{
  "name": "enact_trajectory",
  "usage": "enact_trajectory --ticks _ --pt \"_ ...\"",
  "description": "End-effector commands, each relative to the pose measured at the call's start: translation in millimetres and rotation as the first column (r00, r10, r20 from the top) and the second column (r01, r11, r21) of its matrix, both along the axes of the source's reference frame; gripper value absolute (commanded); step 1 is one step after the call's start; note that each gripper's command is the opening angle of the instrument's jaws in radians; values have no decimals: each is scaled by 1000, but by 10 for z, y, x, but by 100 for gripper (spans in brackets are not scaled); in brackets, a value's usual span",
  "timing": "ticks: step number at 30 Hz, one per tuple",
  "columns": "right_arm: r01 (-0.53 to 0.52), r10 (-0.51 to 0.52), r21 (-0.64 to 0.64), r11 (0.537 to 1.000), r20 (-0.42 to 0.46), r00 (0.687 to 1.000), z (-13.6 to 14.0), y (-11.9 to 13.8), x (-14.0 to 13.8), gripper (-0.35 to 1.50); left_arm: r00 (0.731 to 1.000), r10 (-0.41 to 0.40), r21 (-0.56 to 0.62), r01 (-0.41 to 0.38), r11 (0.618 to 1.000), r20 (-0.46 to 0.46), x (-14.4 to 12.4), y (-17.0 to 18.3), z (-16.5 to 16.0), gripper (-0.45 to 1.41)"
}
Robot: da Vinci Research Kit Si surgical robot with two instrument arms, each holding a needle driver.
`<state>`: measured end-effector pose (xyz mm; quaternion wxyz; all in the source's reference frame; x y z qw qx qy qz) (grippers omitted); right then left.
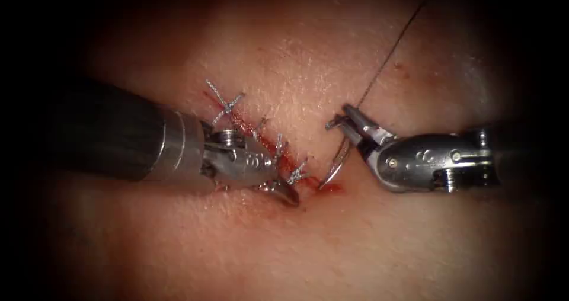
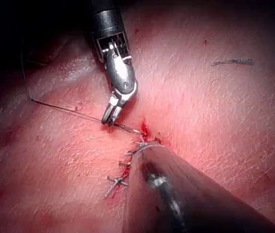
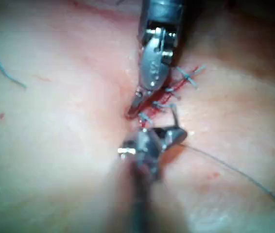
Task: Wound Closure
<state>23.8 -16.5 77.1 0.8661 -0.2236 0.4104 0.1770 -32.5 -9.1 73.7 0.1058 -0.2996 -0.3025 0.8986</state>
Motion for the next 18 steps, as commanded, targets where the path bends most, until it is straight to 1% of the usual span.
enact_trajectory --ticks 1,5,7,13,18 --pt "9 -8 -10 1000 11 1000 -1 -8 8 -35 1000 2 0 -2 1000 1 -5 -6 5 -45" --pt "16 -16 -21 1000 21 1000 -4 -10 11 -35 1000 5 -1 -5 1000 3 -2 -8 5 -45" --pt "22 -21 -24 999 26 999 -7 -6 10 -35 1000 10 -6 -10 1000 6 -1 -10 6 -45" --pt "-3 4 -39 999 26 1000 -15 8 5 -35 1000 12 -9 -12 1000 5 -1 -16 7 -45" --pt "-3 4 -44 999 28 1000 -15 10 4 -35 1000 17 -16 -17 1000 5 -1 -29 8 -45"
